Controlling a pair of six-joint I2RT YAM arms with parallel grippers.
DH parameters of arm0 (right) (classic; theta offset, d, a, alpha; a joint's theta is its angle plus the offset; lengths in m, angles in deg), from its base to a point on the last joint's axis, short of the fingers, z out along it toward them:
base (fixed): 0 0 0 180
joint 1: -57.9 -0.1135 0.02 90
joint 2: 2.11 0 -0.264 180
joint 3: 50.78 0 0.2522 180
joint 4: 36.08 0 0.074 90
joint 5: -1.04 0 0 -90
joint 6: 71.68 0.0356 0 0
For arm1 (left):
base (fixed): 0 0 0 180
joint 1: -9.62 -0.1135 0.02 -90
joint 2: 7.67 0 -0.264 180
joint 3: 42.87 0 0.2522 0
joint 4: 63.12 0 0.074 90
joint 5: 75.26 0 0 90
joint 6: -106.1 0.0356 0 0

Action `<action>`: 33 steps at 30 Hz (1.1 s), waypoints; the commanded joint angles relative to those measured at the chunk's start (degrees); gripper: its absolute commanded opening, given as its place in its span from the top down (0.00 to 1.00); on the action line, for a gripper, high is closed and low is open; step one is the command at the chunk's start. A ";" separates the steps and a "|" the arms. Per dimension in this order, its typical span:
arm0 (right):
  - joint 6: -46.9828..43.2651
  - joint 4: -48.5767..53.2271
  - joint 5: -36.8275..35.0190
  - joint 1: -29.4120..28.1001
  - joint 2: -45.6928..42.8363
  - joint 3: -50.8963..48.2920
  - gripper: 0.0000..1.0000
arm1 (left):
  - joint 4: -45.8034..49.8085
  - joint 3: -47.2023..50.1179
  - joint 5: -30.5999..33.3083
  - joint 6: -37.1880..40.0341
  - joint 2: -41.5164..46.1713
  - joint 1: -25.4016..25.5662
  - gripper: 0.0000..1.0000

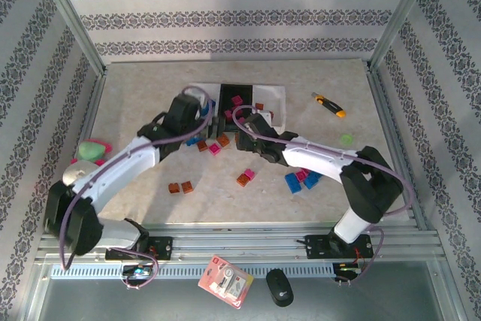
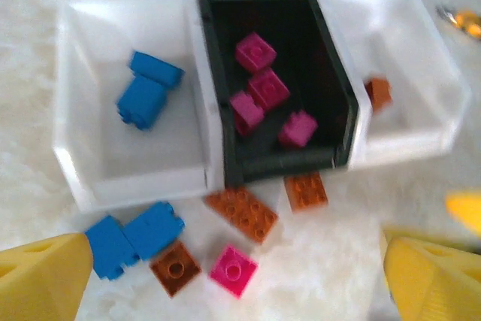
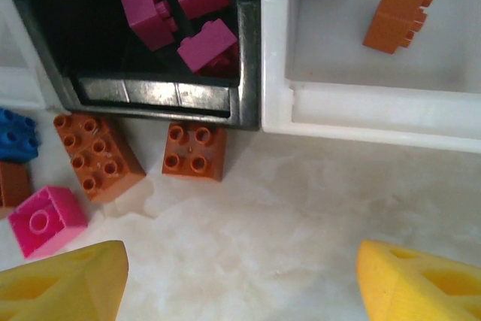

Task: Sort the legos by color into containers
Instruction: Pick up the lego from the center of the table.

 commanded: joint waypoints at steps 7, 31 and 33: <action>2.98 1.28 0.63 -0.46 10.96 9.97 0.21 | -16.28 21.61 -16.52 24.49 18.28 0.14 0.01; 4.28 9.41 2.38 -0.20 22.75 20.73 0.65 | -20.04 28.22 -24.87 30.96 24.25 0.06 0.01; 4.44 9.72 2.60 -0.35 21.28 19.47 0.67 | -20.06 28.30 -25.06 30.96 24.35 0.10 0.01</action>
